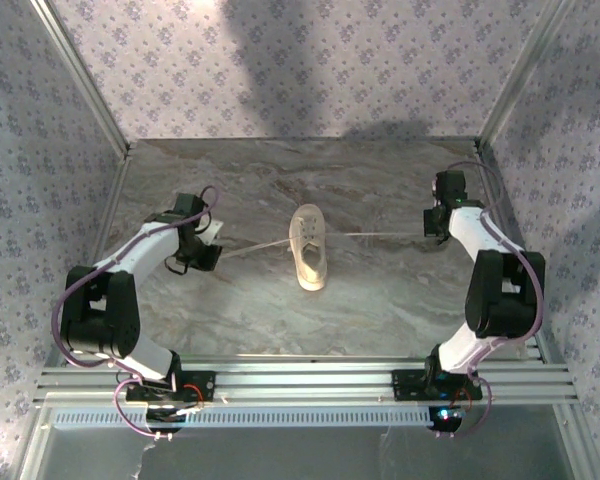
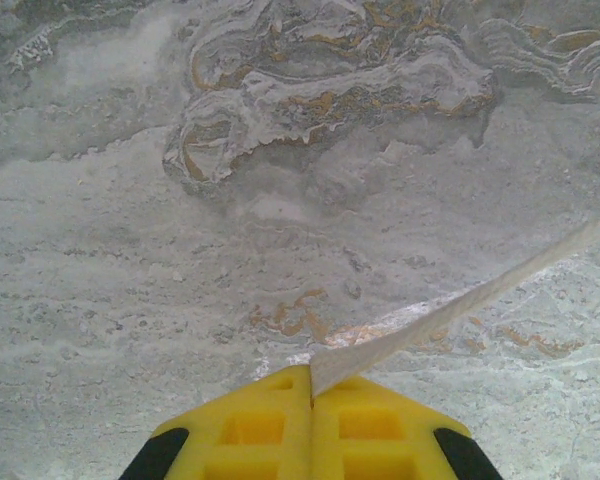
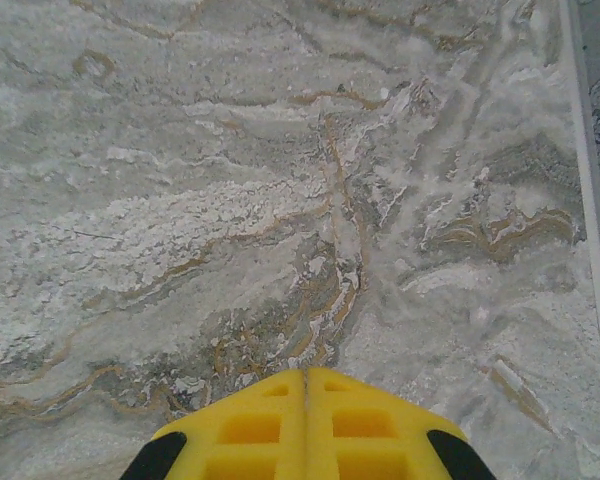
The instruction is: Tie the shoes
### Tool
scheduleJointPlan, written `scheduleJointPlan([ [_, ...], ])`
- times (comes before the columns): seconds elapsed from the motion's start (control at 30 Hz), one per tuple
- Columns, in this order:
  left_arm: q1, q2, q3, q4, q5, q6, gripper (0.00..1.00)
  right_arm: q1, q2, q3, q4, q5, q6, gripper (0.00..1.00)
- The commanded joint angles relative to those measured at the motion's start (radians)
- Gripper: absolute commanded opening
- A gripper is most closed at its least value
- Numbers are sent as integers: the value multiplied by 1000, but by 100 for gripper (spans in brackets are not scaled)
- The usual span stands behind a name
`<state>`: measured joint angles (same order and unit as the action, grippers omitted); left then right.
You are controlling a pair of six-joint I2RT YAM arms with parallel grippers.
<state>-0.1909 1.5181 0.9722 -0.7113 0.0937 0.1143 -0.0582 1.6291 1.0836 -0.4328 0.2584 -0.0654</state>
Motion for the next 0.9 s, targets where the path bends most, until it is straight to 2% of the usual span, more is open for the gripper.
scheduleJointPlan([
  [0.0,31,-13,-7,-82,-69,7,0,-35,24,26,-28,98,-37,0],
  [0.6,47,16,18,-124,-95,25,0,-39,58,41,-28,126,-91,0],
  [0.77,43,22,16,-115,-55,29,0,-10,65,38,-25,-8,-67,0],
  [0.87,8,33,21,-104,-16,21,0,26,91,48,-60,-46,-38,0],
])
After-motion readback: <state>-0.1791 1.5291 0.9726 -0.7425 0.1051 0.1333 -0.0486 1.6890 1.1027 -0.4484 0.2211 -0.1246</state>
